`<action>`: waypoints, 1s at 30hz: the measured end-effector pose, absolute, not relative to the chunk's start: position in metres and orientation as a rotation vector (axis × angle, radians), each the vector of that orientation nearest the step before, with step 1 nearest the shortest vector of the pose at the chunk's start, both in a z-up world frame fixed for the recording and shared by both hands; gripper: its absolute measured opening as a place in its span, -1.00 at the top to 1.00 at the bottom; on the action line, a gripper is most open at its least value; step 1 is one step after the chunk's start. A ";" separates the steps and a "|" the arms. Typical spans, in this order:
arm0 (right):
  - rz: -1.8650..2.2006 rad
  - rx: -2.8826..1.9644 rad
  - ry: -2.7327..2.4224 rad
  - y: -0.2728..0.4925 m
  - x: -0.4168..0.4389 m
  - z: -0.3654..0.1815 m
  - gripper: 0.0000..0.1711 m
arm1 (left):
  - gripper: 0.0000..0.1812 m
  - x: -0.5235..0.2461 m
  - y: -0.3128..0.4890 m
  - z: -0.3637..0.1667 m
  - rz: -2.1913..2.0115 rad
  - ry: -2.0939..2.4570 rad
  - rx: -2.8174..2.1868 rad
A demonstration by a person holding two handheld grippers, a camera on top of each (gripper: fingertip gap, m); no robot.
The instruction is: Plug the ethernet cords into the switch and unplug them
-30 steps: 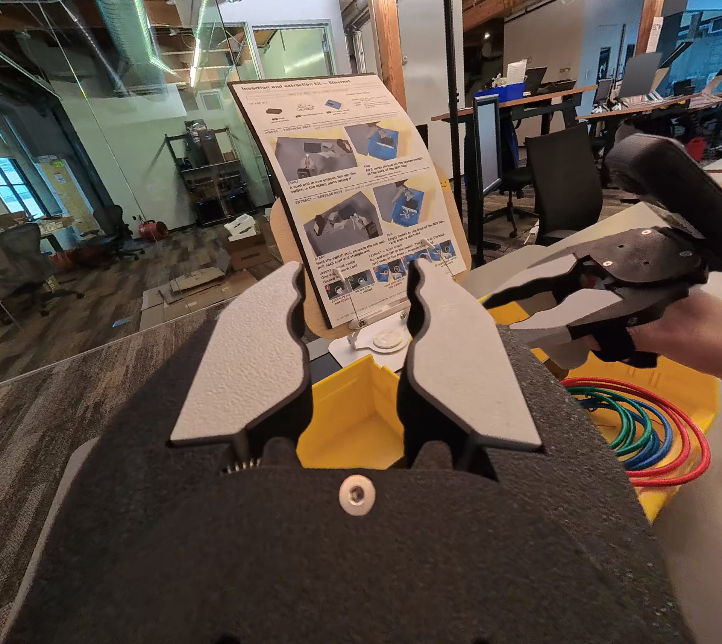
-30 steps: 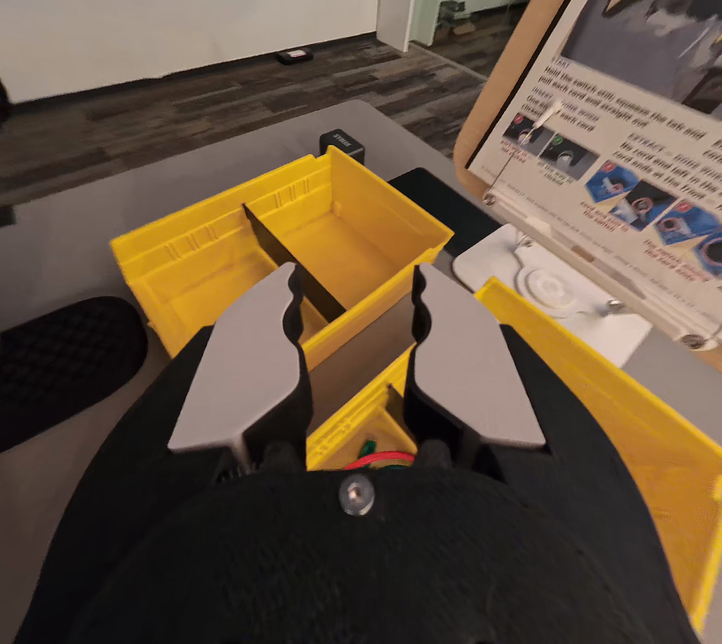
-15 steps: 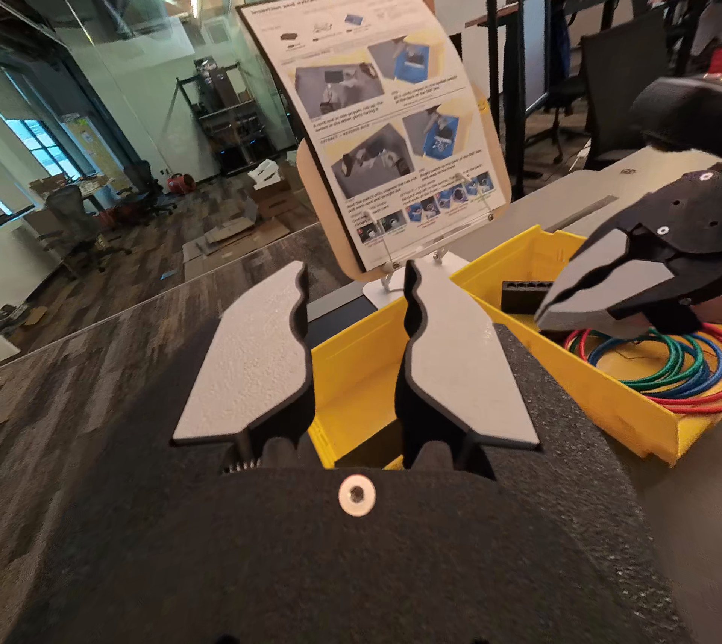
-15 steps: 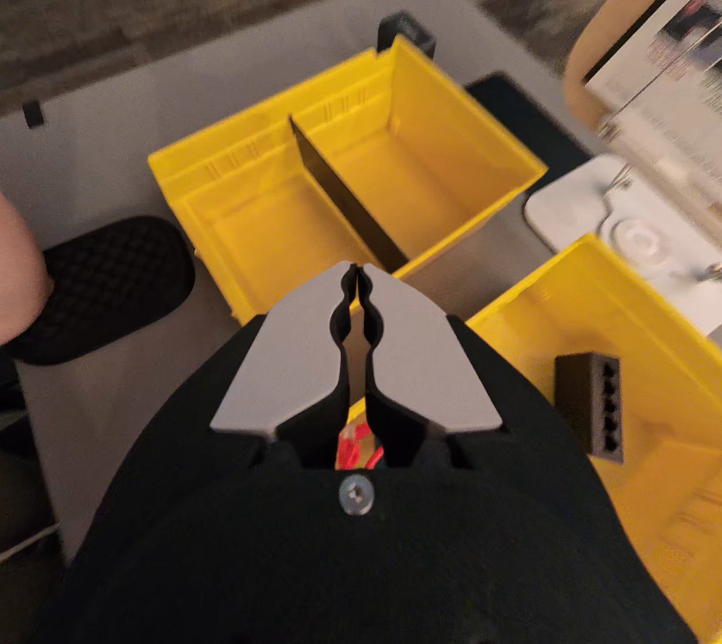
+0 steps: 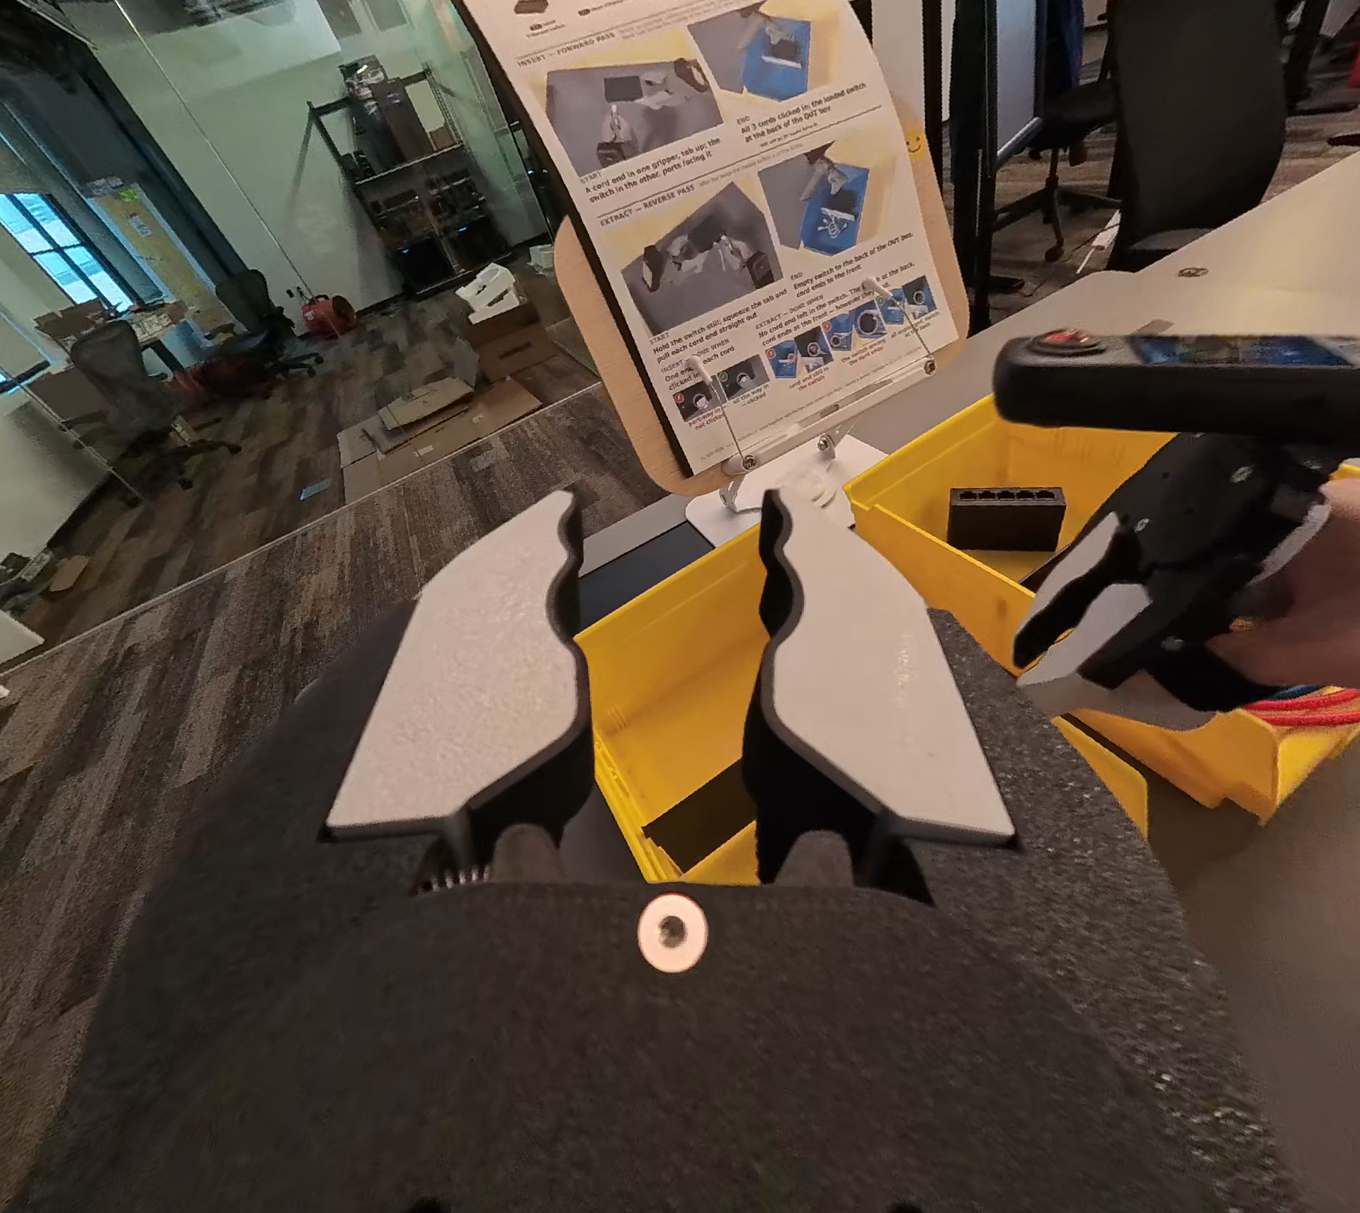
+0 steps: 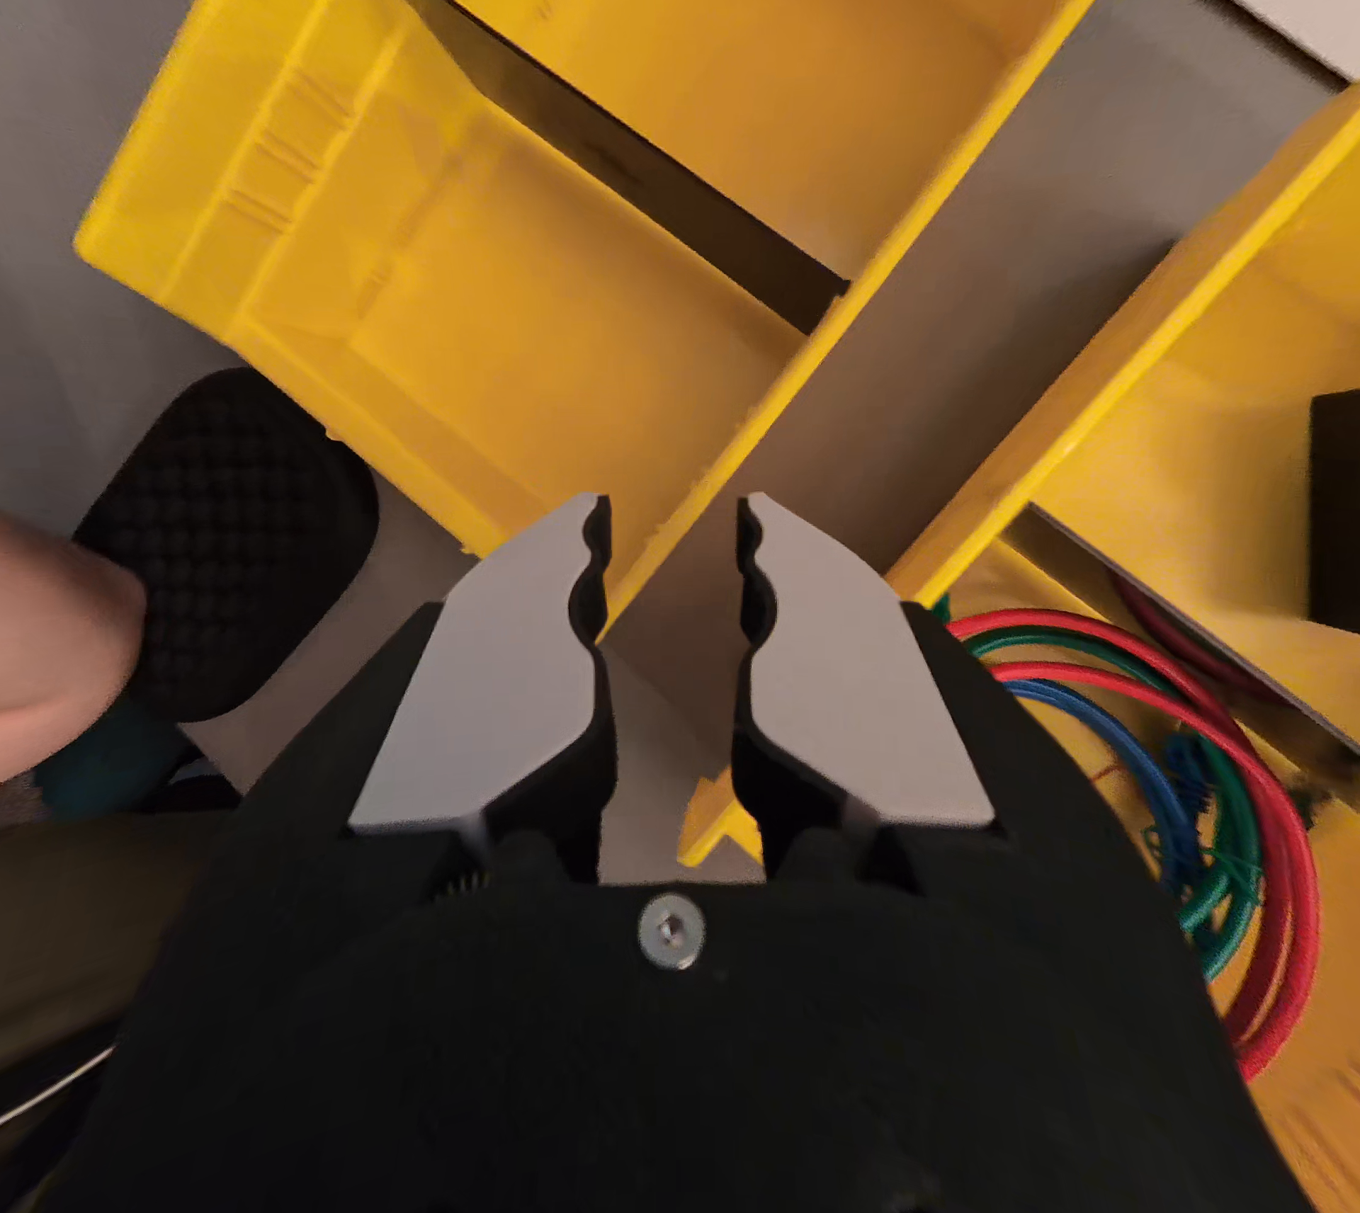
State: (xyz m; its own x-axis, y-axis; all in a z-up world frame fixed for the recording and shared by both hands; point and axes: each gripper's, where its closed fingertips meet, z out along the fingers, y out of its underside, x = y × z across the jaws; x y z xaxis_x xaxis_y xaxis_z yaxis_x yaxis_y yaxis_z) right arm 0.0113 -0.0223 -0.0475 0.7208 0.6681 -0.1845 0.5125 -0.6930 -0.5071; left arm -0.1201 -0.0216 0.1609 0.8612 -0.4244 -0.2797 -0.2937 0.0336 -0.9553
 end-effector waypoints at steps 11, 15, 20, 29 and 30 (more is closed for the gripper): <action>0.308 -2.623 -0.797 -0.010 0.014 -0.053 0.56 | 0.49 -0.130 -0.032 0.171 -0.145 0.557 -1.526; 0.288 -2.686 -0.757 -0.006 0.015 -0.060 0.55 | 0.50 -0.133 -0.034 0.174 -0.151 0.545 -1.516; 0.260 -2.752 -0.790 -0.004 0.005 -0.083 0.57 | 0.50 -0.134 -0.035 0.176 -0.152 0.547 -1.509; 0.196 -2.922 -0.777 0.009 0.004 -0.130 0.58 | 0.50 -0.134 -0.035 0.174 -0.136 0.556 -1.512; 0.211 -2.953 -0.771 0.007 0.005 -0.135 0.60 | 0.50 -0.134 -0.035 0.174 -0.132 0.555 -1.513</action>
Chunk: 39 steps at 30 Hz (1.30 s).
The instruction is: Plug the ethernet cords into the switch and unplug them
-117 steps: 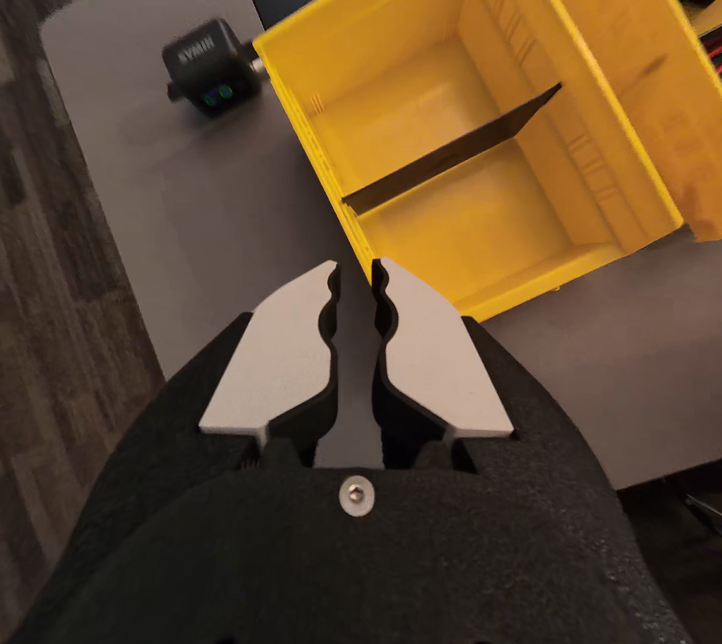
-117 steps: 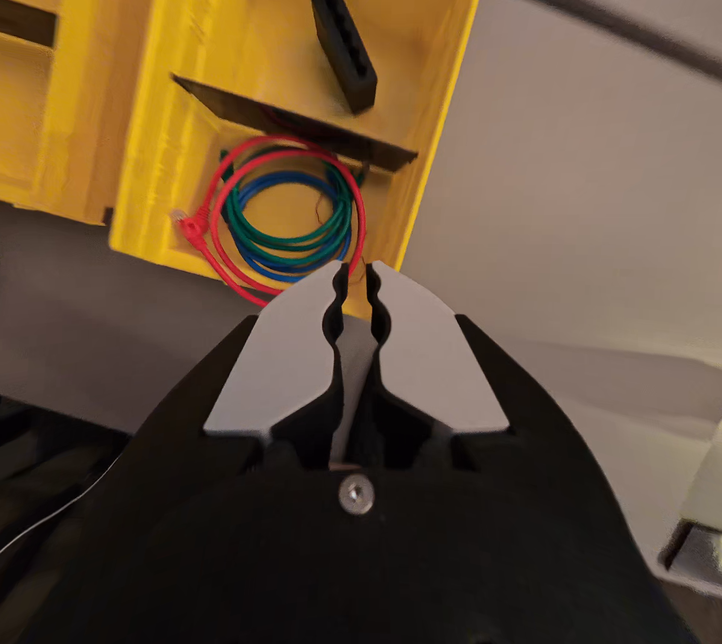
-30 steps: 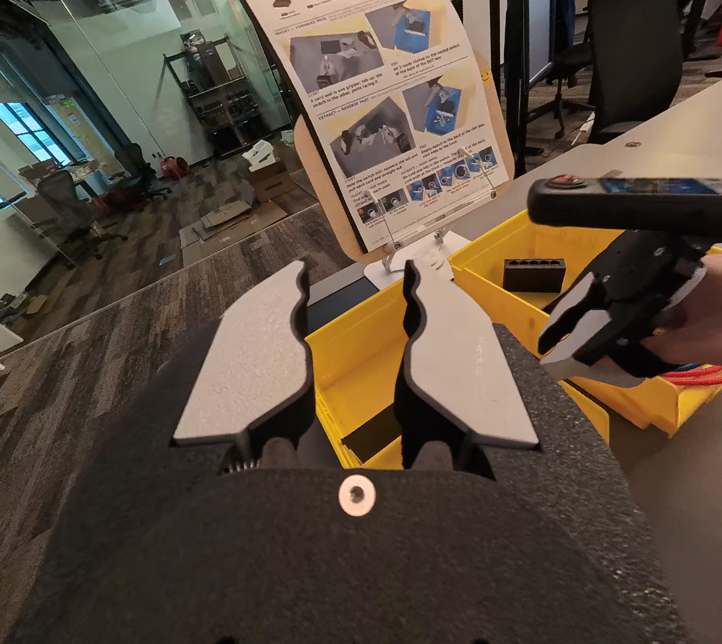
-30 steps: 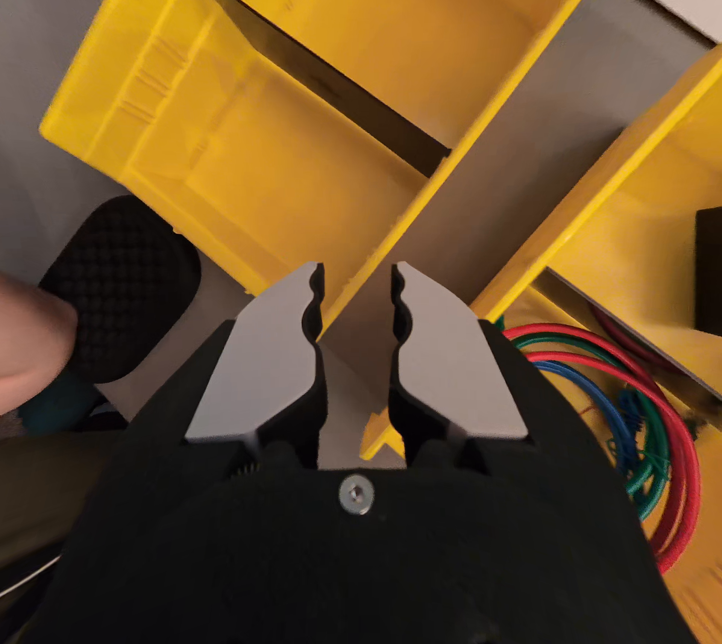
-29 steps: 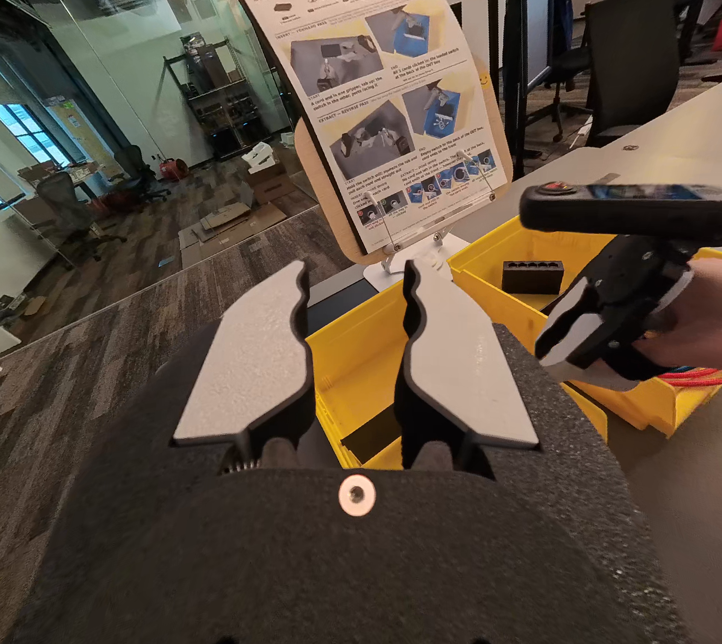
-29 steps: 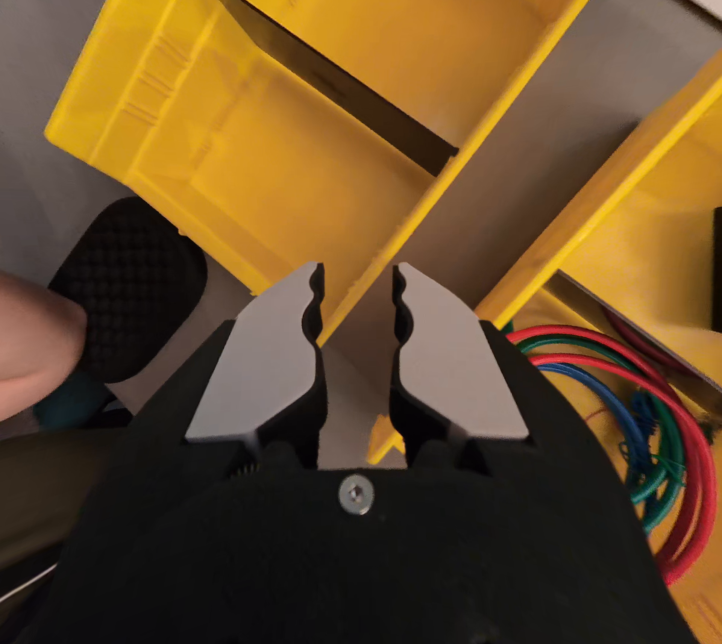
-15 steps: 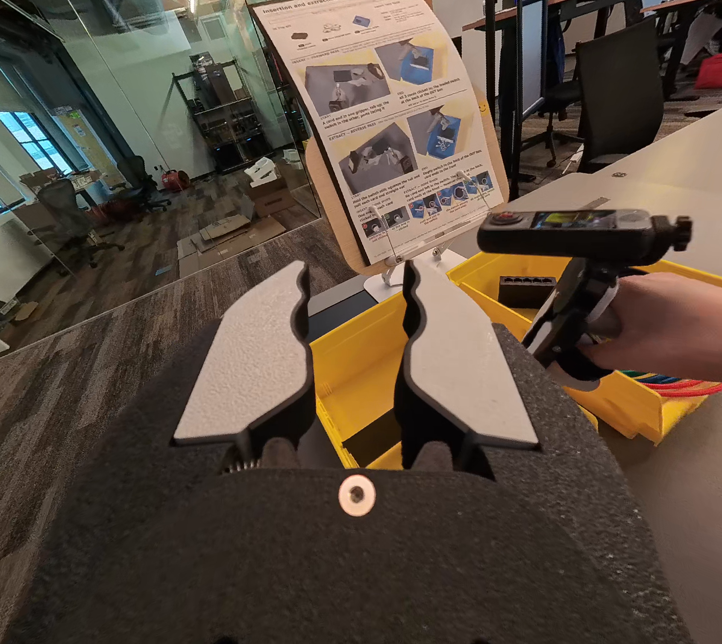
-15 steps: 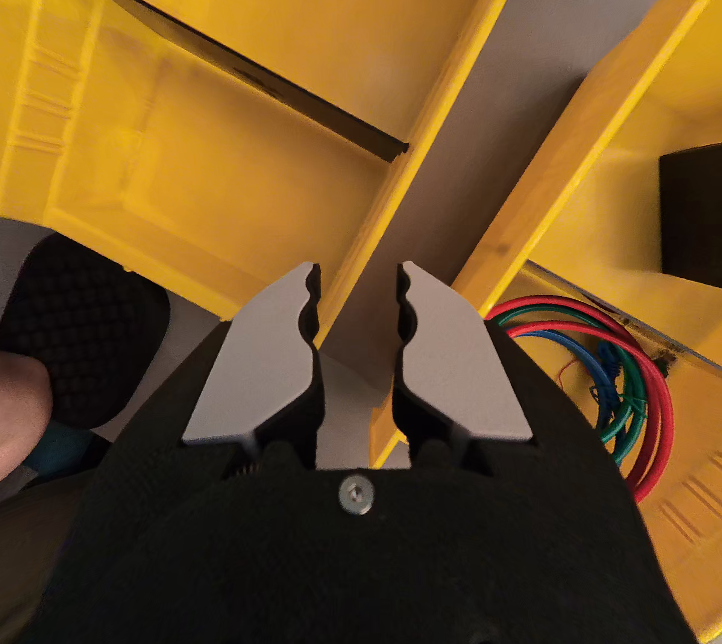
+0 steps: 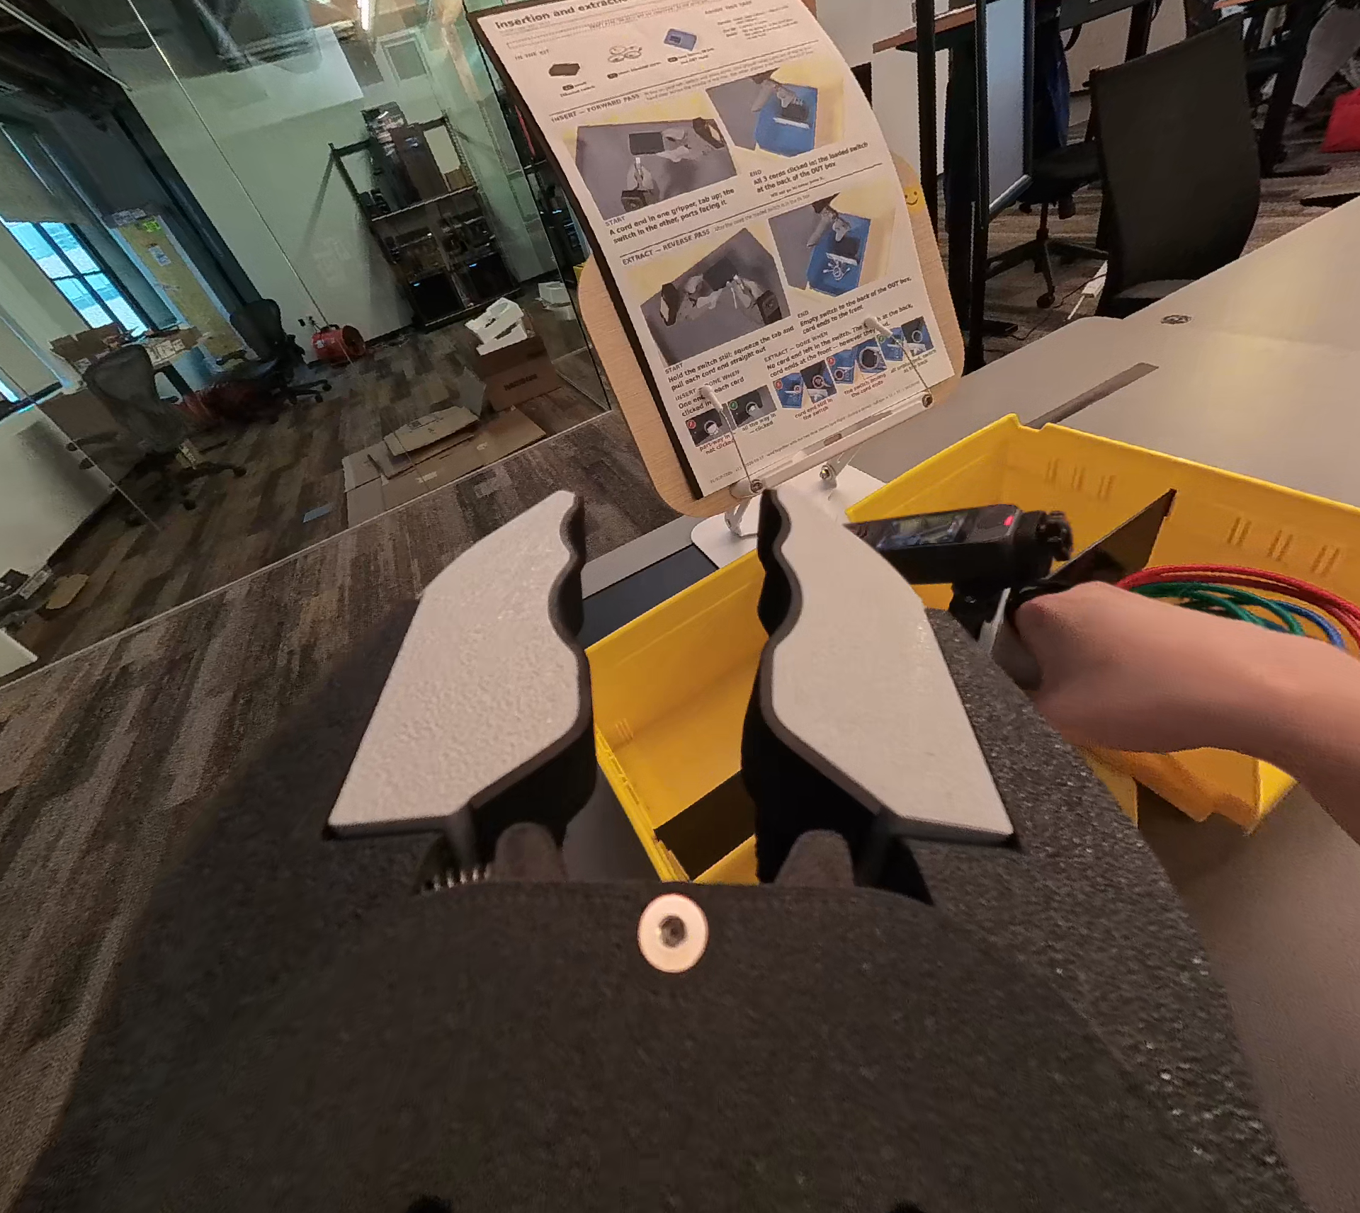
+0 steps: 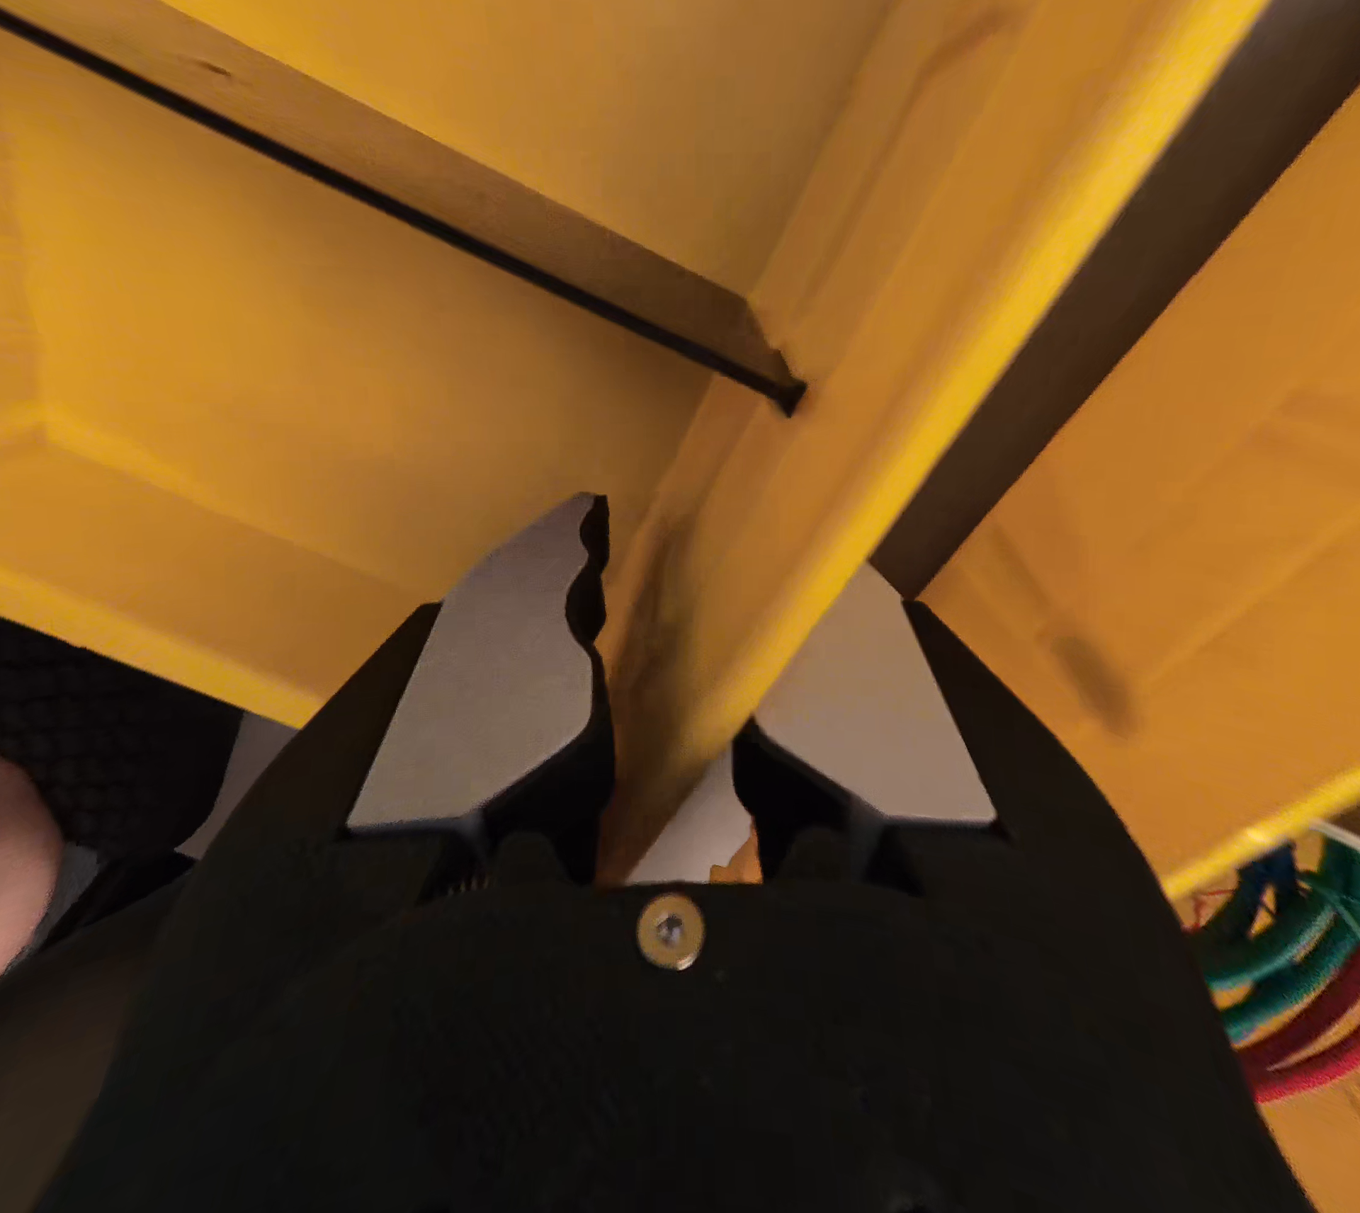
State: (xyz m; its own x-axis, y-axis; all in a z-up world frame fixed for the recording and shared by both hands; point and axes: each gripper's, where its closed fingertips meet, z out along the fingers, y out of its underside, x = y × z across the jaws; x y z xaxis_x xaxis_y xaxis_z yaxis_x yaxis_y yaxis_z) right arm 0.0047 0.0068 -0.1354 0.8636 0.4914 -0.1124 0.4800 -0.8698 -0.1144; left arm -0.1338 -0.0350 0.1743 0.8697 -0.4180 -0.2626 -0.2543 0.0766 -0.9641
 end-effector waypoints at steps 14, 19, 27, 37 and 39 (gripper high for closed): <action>0.313 -3.084 -0.784 0.006 0.015 -0.130 0.95 | 0.52 -0.128 -0.035 0.171 -0.126 0.556 -1.536; 0.383 -3.088 -0.897 -0.003 0.012 -0.122 0.95 | 0.52 -0.127 -0.039 0.175 -0.116 0.554 -1.520; 0.515 -2.988 -1.032 -0.010 0.015 -0.091 0.96 | 0.52 -0.124 -0.056 0.192 -0.104 0.533 -1.438; 0.737 -2.805 -0.787 -0.017 0.134 -0.005 0.96 | 0.55 -0.108 -0.056 0.186 -0.133 0.584 -1.451; 0.778 -2.780 -0.717 -0.019 0.165 0.008 0.96 | 0.54 -0.104 -0.050 0.179 -0.117 0.598 -1.483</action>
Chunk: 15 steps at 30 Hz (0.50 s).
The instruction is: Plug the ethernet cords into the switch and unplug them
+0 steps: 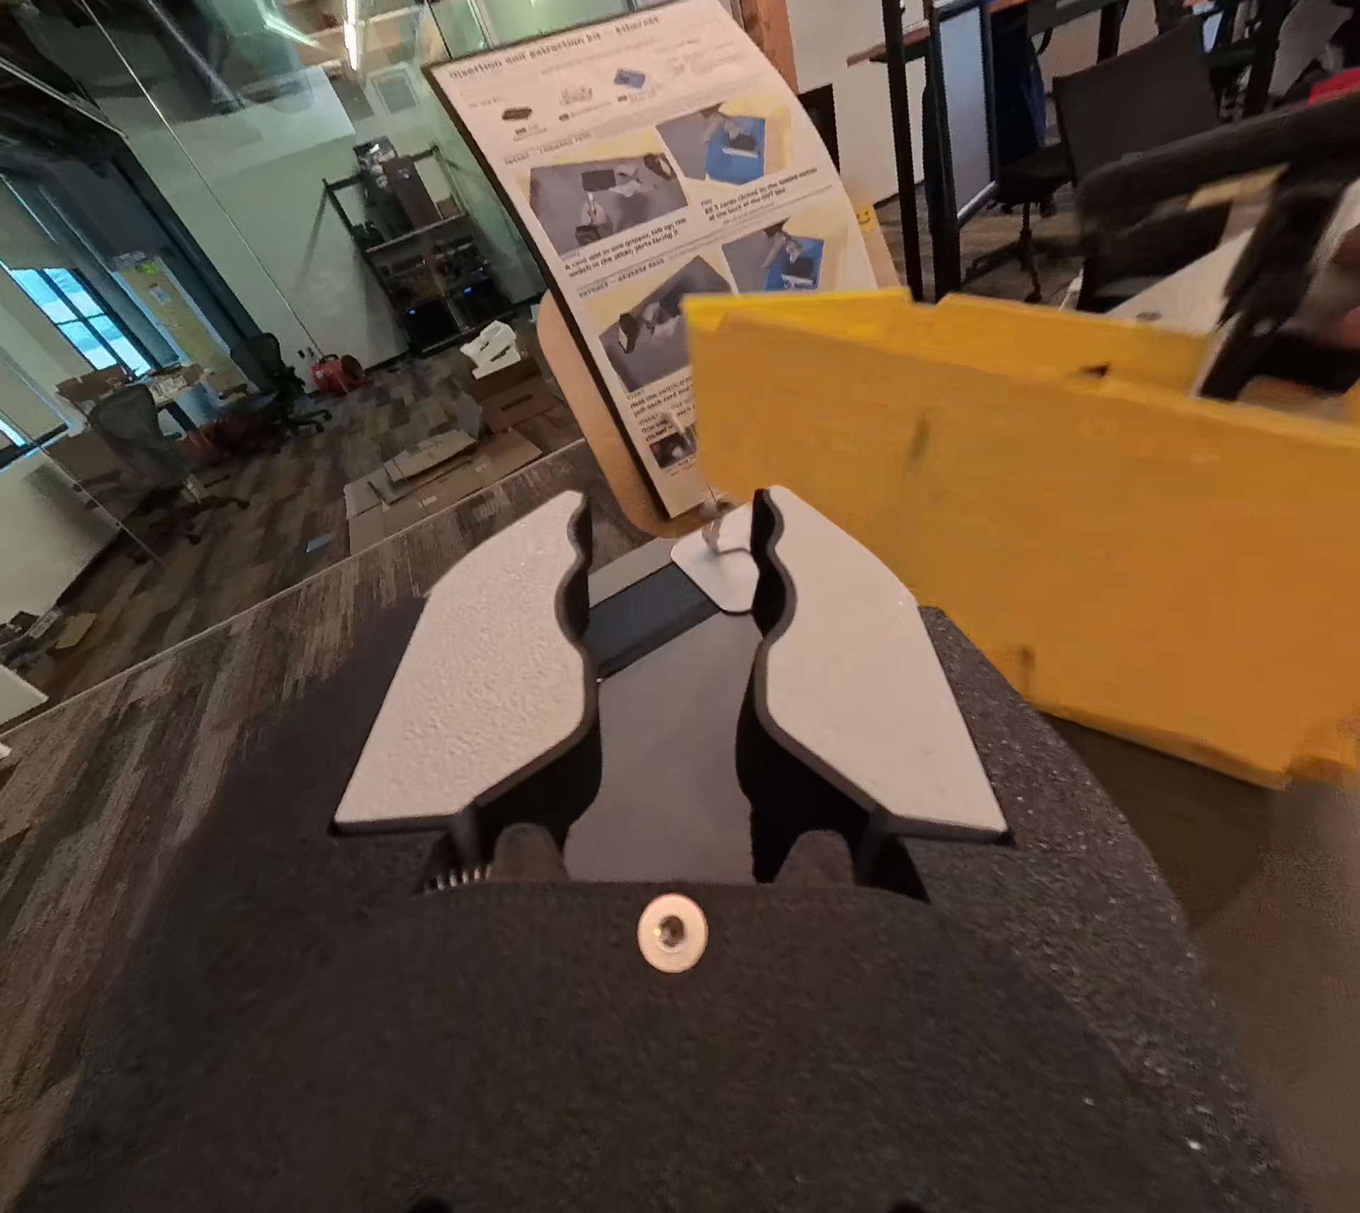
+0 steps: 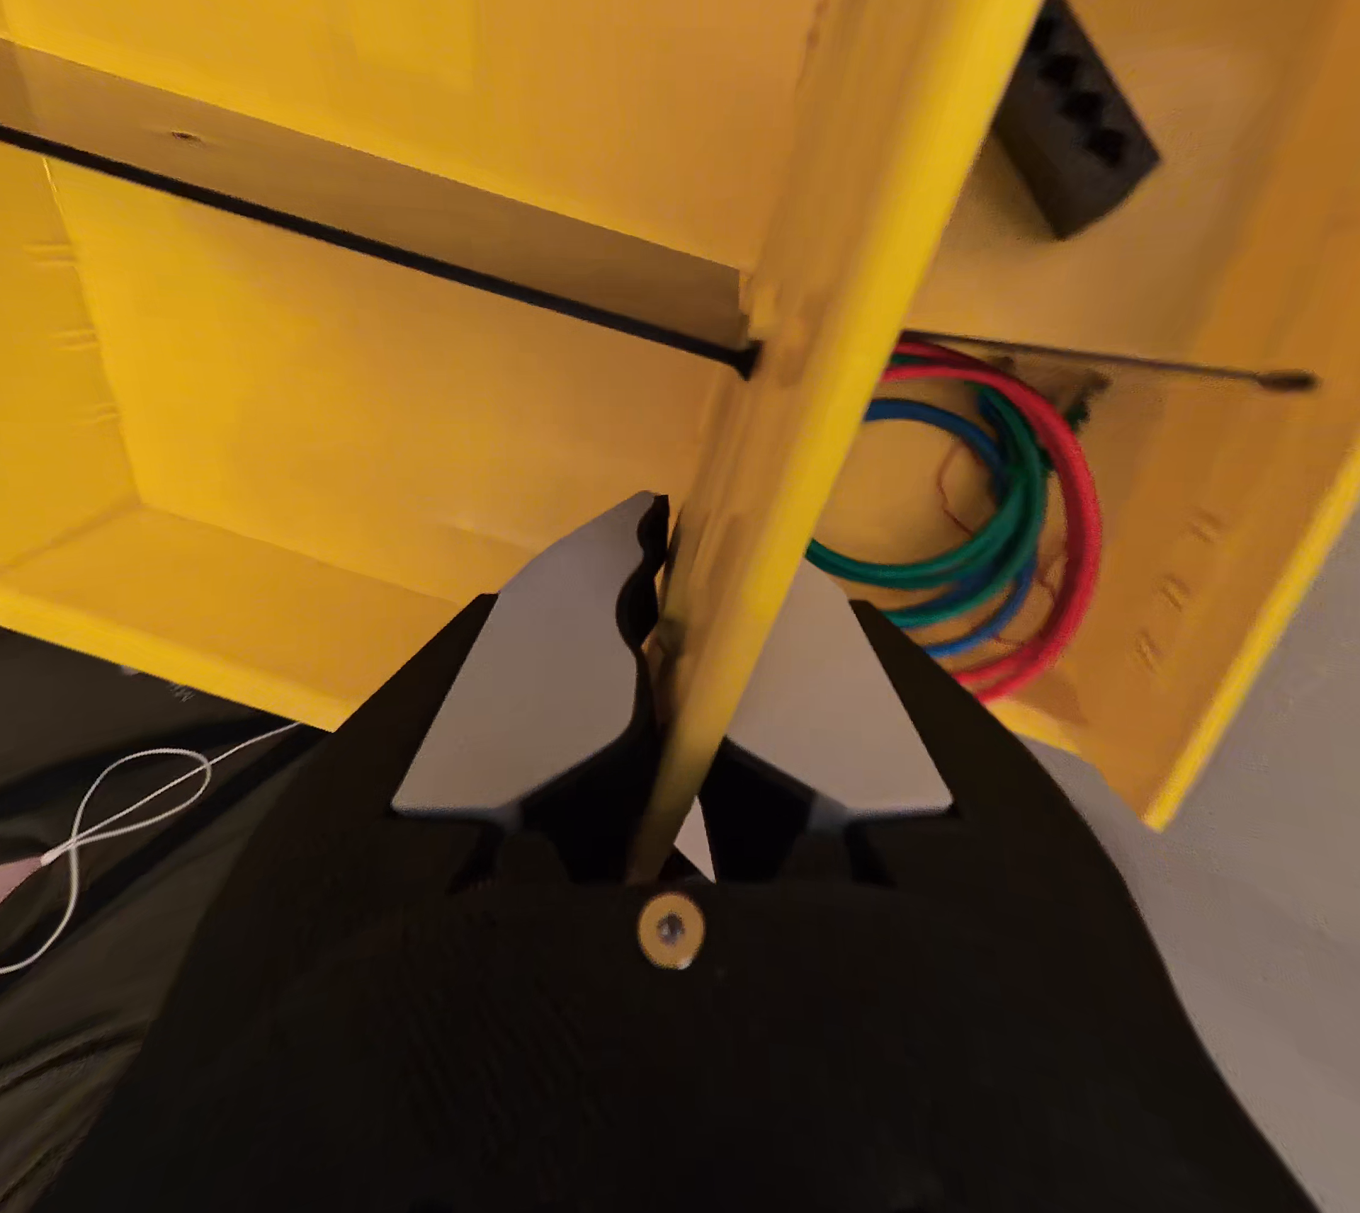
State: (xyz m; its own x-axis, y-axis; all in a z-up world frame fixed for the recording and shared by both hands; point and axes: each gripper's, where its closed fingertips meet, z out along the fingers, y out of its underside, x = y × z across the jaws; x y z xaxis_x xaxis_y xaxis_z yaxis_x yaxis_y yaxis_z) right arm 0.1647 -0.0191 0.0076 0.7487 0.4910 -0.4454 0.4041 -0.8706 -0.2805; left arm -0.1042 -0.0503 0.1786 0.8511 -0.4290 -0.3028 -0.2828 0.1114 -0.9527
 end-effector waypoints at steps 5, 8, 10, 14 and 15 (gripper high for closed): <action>0.820 -2.716 -0.509 -0.018 0.248 0.022 0.96 | 0.54 -0.090 -0.040 0.167 -0.077 0.641 -1.518; 0.765 -2.709 -0.348 -0.015 0.310 0.017 0.96 | 0.54 -0.074 -0.034 0.158 -0.087 0.675 -1.543; 0.675 -2.710 -0.227 -0.012 0.357 0.010 0.96 | 0.54 -0.055 -0.029 0.150 -0.147 0.706 -1.551; 0.486 -2.743 0.018 -0.015 0.447 -0.015 0.96 | 0.55 0.002 -0.016 0.112 -0.441 0.805 -1.636; 0.461 -2.752 0.065 -0.016 0.464 -0.023 0.96 | 0.56 0.016 -0.013 0.098 -0.522 0.833 -1.676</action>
